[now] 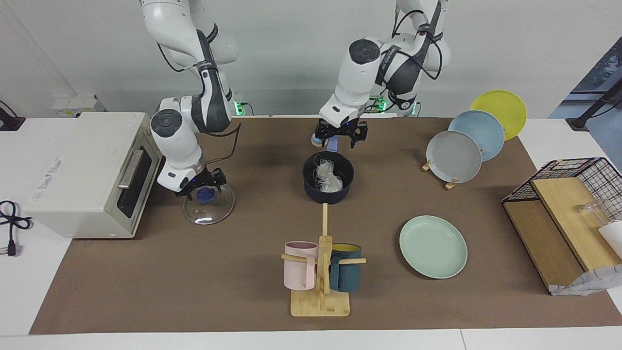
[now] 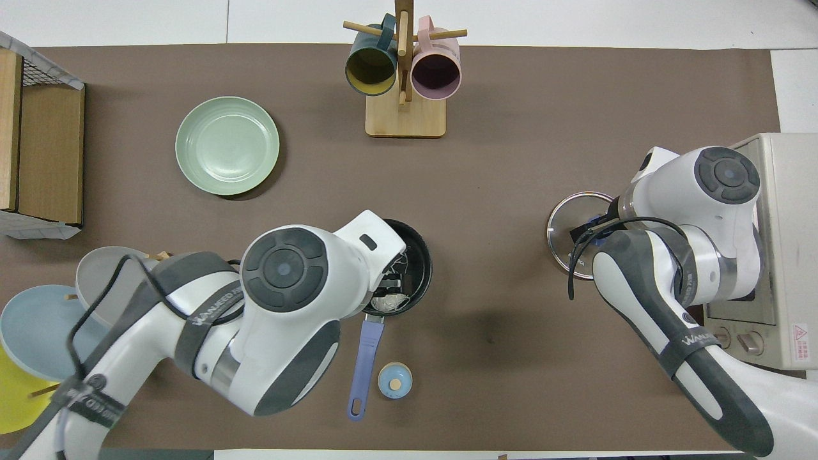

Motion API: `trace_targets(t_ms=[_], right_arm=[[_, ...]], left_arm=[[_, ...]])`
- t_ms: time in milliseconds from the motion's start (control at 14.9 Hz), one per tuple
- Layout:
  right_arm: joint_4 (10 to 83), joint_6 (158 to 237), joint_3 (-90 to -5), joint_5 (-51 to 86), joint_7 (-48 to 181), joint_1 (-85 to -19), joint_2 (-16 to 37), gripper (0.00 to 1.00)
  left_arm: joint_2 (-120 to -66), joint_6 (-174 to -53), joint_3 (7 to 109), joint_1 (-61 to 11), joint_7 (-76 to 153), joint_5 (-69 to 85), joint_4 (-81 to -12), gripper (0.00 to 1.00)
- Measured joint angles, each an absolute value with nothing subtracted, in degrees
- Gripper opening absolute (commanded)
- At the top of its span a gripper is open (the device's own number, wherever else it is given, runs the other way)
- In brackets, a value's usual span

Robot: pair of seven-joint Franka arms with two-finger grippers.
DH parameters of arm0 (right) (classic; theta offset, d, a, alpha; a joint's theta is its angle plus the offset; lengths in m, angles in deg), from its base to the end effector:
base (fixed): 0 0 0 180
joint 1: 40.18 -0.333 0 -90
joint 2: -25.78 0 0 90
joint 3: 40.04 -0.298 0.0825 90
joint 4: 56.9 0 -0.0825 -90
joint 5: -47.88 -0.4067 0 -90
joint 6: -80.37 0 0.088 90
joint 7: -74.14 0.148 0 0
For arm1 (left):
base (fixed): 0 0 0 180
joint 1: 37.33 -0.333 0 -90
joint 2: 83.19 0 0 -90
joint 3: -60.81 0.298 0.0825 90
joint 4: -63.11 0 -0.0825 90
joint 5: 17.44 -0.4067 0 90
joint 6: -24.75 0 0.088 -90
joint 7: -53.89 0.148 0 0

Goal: Transfer vermicelli from pot to plate

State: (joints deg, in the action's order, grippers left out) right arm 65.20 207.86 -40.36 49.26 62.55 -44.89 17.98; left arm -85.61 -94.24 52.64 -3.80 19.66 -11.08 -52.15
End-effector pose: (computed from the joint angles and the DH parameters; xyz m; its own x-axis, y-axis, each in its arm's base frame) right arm 0.5668 0.0484 0.2679 0.9529 0.2999 -0.0449 0.3006 -0.9537 0.0089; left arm 0.4306 -0.3962 0.3662 0.9960 -0.0794 -0.0417 -0.0750 -0.9924 0.0975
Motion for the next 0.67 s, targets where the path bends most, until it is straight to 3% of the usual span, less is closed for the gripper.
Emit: trace_targets(t_ms=[268, 670], right_arm=[[57.22, 196.96, -40.19, 49.26, 62.66, -44.49, 19.09, 1.0], [42.15, 177.4, -39.66, 49.27, 65.21, -42.43, 20.29, 1.0]], left_arm=[[-91.14, -99.79, 52.86, -3.6, 19.59, -11.08, -52.12, 1.0], [-95.15, -102.78, 52.86, -2.9, 21.58, -11.1, -52.13, 1.0]])
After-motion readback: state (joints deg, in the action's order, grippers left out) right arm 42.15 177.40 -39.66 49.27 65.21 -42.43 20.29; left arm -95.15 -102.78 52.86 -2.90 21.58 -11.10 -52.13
